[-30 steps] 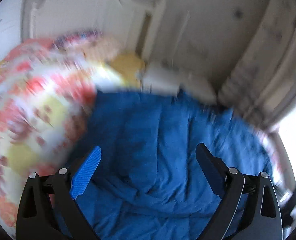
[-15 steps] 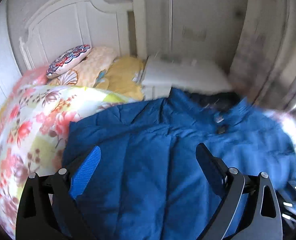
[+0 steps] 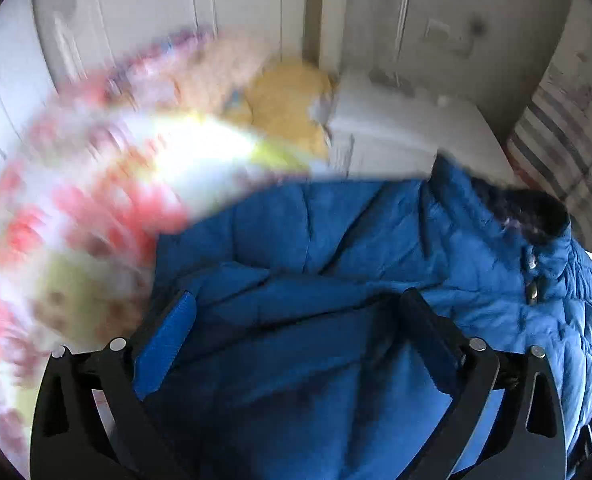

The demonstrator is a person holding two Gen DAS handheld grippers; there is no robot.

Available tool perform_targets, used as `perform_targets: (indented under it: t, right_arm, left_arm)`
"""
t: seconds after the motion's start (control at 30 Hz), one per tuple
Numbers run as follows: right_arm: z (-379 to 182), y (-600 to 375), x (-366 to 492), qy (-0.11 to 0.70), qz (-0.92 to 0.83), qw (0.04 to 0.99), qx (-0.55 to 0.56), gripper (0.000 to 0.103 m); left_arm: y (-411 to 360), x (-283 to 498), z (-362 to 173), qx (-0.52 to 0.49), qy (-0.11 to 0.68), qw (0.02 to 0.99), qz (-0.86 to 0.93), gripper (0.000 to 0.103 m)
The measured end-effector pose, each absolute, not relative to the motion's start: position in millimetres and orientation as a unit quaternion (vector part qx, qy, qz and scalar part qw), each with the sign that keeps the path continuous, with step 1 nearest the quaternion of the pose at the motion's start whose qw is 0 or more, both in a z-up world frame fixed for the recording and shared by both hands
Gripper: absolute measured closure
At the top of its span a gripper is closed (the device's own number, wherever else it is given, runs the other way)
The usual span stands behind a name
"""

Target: Fold large clothes

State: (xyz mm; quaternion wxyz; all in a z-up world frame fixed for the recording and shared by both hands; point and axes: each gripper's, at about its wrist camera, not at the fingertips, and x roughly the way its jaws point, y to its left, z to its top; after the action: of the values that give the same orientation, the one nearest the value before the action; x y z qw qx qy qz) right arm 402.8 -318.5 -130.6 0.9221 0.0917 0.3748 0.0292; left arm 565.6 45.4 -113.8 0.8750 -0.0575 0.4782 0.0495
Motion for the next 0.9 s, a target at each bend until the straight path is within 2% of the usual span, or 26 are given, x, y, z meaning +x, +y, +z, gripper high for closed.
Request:
perform_targets:
  t: [0.13, 0.23, 0.27, 0.43, 0.53, 0.63, 0.9]
  right_arm:
    - [-130.7, -318.0, 403.4, 0.375, 0.032, 0.922, 0.092, 0.052]
    - [-130.7, -319.3, 403.7, 0.375, 0.033, 0.922, 0.095, 0.052]
    - [-130.8, -319.2, 403.5, 0.374, 0.033, 0.922, 0.095, 0.052]
    - [-130.9, -318.8, 403.3, 0.374, 0.033, 0.922, 0.096, 0.052]
    - [-130.5, -318.6, 403.1, 0.374, 0.032, 0.922, 0.092, 0.051]
    - [-127.6, -314.4, 404.2, 0.382, 0.035, 0.920, 0.078, 0.045]
    - [-87.5, -253.5, 423.1, 0.350, 0.019, 0.937, 0.006, 0.045]
  left_arm:
    - [42.0, 548.8, -103.0, -0.038, 0.451, 0.891, 0.033, 0.006]
    - [37.9, 503.4, -77.2, -0.056, 0.399, 0.915, 0.013, 0.005]
    - [27.6, 486.2, -74.1, -0.028, 0.391, 0.920, 0.009, 0.005]
    - [4.4, 473.4, -116.2, 0.044, 0.435, 0.899, 0.017, 0.004]
    - [4.8, 469.4, -119.8, 0.047, 0.421, 0.906, 0.016, 0.004]
    - [7.2, 464.3, -123.9, 0.040, 0.417, 0.908, 0.012, 0.004]
    - [8.7, 463.8, -125.7, 0.031, 0.412, 0.911, 0.007, 0.004]
